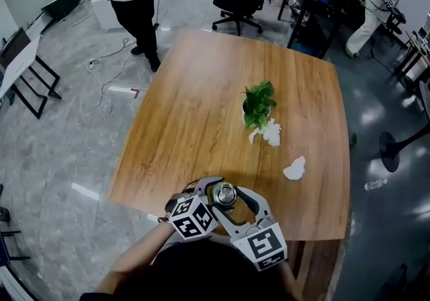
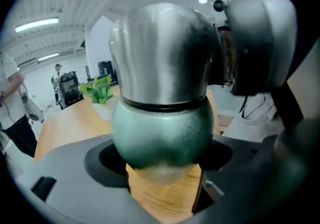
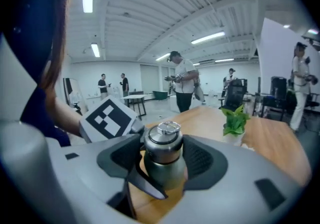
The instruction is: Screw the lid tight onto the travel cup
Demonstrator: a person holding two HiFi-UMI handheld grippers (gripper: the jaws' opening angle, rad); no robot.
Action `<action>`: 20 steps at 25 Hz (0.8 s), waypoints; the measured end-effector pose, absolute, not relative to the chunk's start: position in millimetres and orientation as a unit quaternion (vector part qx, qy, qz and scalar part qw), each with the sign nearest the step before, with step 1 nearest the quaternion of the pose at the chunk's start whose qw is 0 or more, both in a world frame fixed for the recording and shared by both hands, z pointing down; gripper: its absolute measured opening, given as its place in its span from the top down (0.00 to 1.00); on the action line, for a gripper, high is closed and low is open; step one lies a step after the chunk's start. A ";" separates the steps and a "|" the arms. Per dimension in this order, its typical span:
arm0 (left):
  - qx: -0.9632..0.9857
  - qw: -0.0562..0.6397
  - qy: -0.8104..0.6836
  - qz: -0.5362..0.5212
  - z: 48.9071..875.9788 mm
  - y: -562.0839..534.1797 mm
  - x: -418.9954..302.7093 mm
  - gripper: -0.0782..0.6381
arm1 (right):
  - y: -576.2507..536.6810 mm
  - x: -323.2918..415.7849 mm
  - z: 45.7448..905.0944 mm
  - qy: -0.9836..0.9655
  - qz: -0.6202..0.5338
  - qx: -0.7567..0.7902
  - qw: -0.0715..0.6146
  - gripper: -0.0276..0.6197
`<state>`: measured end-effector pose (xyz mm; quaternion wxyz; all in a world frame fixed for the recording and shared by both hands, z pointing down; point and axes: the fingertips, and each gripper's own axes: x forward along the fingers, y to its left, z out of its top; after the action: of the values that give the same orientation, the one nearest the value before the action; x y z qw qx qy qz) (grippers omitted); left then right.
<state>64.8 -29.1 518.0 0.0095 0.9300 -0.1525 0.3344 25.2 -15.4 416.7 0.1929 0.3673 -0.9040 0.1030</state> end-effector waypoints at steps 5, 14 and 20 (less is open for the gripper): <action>0.932 -0.029 -0.072 0.353 514.5 -8.2 60.5 0.36 | -4.1 19.3 412.8 -0.924 0.068 0.309 0.214 0.56; 0.922 0.011 -0.193 0.336 502.5 -33.9 43.3 0.36 | -23.7 7.3 399.7 -0.896 0.088 0.403 0.165 0.56; 0.940 -0.015 -0.059 0.335 497.1 -13.9 31.0 0.36 | -11.2 -12.8 396.0 -0.929 0.079 0.297 0.204 0.56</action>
<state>31.0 -13.9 497.1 -0.0151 0.9401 -0.0586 0.3354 -12.8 -11.2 396.0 0.2039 0.2973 -0.9294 0.0789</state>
